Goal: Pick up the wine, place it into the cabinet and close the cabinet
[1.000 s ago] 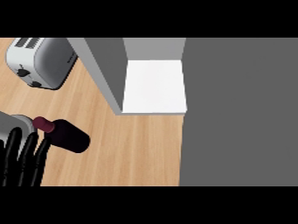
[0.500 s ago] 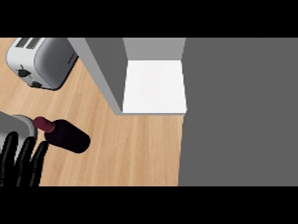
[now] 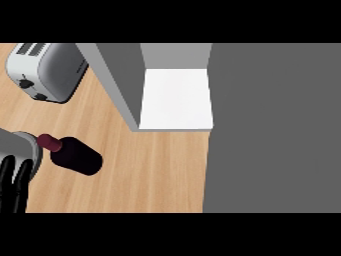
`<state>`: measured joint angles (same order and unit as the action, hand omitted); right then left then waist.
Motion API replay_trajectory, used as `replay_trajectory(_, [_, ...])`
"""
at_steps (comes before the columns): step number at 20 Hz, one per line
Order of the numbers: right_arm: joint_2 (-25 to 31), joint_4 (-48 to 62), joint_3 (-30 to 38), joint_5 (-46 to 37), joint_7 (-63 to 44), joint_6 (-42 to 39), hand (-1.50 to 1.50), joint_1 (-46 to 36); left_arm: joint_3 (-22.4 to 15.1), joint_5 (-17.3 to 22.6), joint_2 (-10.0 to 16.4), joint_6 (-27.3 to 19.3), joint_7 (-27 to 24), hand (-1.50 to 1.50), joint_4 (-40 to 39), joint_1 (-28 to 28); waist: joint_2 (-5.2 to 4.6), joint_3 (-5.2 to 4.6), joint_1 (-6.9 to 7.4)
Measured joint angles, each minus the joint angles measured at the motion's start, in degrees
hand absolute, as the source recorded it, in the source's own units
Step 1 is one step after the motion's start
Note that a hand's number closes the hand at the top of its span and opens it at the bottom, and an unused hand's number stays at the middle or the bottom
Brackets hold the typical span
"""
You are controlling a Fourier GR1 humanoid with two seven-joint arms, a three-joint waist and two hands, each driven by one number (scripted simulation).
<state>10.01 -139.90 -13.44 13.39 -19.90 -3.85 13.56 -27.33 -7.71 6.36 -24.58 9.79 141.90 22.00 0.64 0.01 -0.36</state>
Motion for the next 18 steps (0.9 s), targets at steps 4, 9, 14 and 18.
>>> replay_trajectory(4, [-0.2,-0.3,-0.6,-0.5,1.2,0.0,-1.5,1.7,4.0,0.6,1.5,-0.7,-0.2,-1.5,-0.4,0.4,-0.09,-0.02,-0.23])
replay_trajectory(9, [0.1,-0.5,0.1,-0.8,1.4,-0.5,-1.5,2.4,8.0,2.4,2.5,-0.3,-1.2,-1.5,-1.7,0.4,-0.29,-0.04,-0.16])
replay_trajectory(14, [0.5,-0.2,1.8,-0.6,2.4,-2.2,-1.5,2.9,14.2,7.2,3.6,2.0,-3.6,-1.5,-5.2,-1.1,-0.42,-0.06,-0.28])
replay_trajectory(18, [0.1,0.0,2.2,-0.5,3.2,-3.0,-1.5,3.5,17.7,10.8,3.7,4.1,-6.1,-1.5,-10.2,-1.9,-0.46,-0.07,-0.36])
